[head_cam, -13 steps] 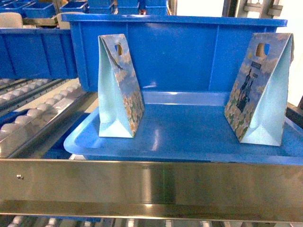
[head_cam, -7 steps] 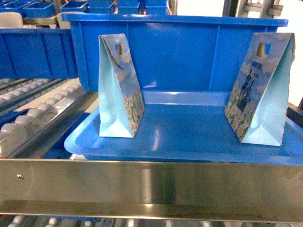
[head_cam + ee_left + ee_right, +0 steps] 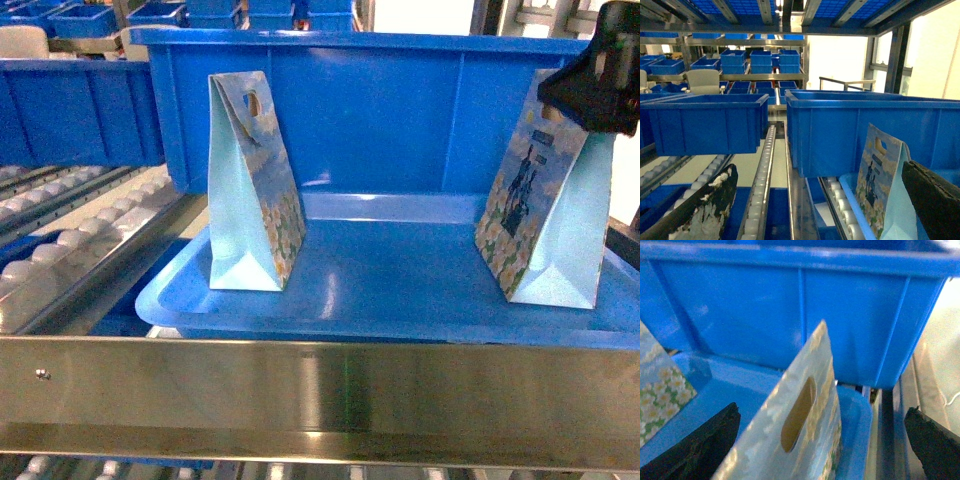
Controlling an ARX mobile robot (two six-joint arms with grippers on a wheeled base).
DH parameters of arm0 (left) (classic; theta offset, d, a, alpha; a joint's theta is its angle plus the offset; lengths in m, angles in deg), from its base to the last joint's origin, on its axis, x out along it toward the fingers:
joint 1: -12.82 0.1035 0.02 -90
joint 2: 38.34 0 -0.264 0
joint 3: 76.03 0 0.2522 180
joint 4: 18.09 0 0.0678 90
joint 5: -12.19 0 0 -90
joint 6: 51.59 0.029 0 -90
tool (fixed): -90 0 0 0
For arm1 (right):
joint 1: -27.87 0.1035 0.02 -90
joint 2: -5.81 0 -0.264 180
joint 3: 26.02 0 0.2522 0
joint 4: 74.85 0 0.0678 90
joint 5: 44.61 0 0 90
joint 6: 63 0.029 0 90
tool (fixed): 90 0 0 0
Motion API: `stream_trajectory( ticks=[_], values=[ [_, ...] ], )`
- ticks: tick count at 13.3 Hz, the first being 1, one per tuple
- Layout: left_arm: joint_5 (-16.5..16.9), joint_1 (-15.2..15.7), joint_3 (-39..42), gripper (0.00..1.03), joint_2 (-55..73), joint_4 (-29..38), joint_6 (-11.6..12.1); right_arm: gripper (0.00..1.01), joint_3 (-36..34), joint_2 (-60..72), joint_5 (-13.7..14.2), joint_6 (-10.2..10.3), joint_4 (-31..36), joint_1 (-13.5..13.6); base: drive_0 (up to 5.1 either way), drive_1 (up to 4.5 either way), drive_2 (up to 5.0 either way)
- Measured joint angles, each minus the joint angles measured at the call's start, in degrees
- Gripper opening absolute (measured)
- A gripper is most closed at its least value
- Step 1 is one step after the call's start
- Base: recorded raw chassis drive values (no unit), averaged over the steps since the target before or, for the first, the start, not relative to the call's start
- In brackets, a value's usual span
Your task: Move flower gift bag to table near conveyor
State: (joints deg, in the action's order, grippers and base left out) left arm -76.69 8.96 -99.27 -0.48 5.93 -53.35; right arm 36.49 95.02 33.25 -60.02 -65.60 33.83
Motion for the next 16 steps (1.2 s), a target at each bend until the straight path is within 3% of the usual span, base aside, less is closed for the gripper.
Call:
stream_trajectory(
  ticks=[2,8,9,12,16],
  values=[
    [0.02,0.00,0.00,0.98,0.02,-0.02,0.02,0.98,0.94,3.39,-1.33,-0.48,-2.49,-0.04,0.0,0.00,0.0],
    [0.00,0.00,0.00,0.98,0.02,0.00,0.00,0.98,3.74,5.99,-1.09,-1.44,-2.19,-1.14,0.0,0.00,0.0],
    [0.00,0.00,0.00,0.98,0.00,0.00,0.02,0.92,3.74,5.97,-1.09,-1.25,-1.68,-1.14,0.0,0.00,0.0],
    [0.00,0.00,0.00,0.98,0.00,-0.02,0.00,0.59,1.60,4.04,-1.27,-0.52,0.55,-0.59,0.0,0.00,0.0],
    [0.00,0.00,0.00,0.98,0.00,0.00,0.00,0.07,-1.44,1.36,-4.92,-0.11,3.13,-0.33,0.0,0.00,0.0]
  ],
)
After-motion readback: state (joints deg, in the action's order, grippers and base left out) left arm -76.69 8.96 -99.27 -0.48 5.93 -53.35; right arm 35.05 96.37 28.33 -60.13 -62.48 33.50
